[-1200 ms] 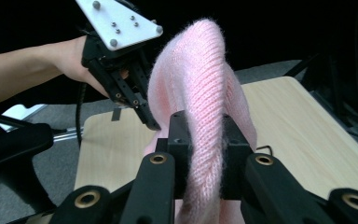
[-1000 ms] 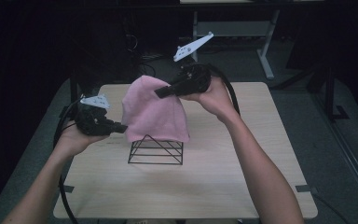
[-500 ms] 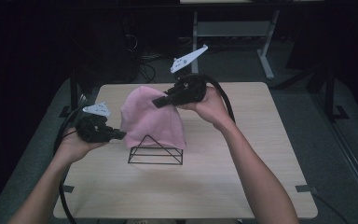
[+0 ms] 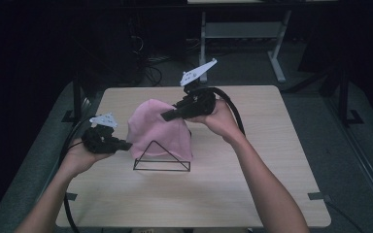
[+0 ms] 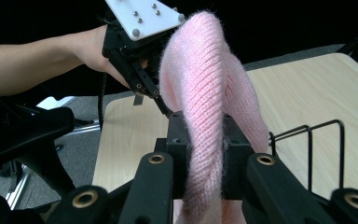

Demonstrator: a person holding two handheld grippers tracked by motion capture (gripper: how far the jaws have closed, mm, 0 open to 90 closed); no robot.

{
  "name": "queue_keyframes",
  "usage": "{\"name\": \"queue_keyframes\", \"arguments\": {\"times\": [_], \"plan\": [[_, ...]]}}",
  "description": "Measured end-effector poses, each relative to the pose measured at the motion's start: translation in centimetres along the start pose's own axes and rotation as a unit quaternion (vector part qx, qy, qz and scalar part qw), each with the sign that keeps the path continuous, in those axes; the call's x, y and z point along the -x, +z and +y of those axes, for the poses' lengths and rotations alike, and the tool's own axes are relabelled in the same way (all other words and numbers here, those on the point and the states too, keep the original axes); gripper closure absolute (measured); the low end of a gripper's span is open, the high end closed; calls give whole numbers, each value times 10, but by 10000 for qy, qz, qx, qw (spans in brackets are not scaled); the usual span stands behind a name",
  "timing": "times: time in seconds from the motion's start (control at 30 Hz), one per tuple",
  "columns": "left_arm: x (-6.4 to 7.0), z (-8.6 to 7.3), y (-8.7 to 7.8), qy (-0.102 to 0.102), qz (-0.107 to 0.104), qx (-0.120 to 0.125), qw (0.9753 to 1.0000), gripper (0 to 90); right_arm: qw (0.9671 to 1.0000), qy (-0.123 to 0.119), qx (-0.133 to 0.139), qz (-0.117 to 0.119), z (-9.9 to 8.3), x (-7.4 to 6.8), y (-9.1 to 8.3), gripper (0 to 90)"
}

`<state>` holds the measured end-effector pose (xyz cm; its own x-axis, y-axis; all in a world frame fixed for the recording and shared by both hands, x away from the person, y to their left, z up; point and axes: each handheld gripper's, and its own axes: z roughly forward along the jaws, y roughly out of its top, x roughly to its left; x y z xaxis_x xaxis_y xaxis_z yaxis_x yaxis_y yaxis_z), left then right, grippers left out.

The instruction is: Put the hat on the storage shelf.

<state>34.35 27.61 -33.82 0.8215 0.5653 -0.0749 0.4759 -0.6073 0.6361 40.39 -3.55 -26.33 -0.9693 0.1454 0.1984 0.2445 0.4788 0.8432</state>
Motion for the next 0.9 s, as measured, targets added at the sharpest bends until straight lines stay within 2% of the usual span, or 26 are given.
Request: {"name": "queue_keyframes", "arguments": {"times": [0.3, 0.47, 0.73, 0.9], "plan": [[-2, -10, 8, -116, -62, -80, 9999, 875, 9999, 46, -51, 106, -12, 0, 10, 770], [-3, -14, 13, -75, -48, -184, 9998, 875, 9998, 67, -86, 153, -17, 1, 14, 765], [-4, -19, 20, -161, -67, -201, 9996, 875, 9995, 153, -136, 232, -26, 3, 20, 759], [-5, -21, 24, -153, -70, -321, 9993, 875, 9994, 153, -169, 264, -30, 3, 24, 750]]}}
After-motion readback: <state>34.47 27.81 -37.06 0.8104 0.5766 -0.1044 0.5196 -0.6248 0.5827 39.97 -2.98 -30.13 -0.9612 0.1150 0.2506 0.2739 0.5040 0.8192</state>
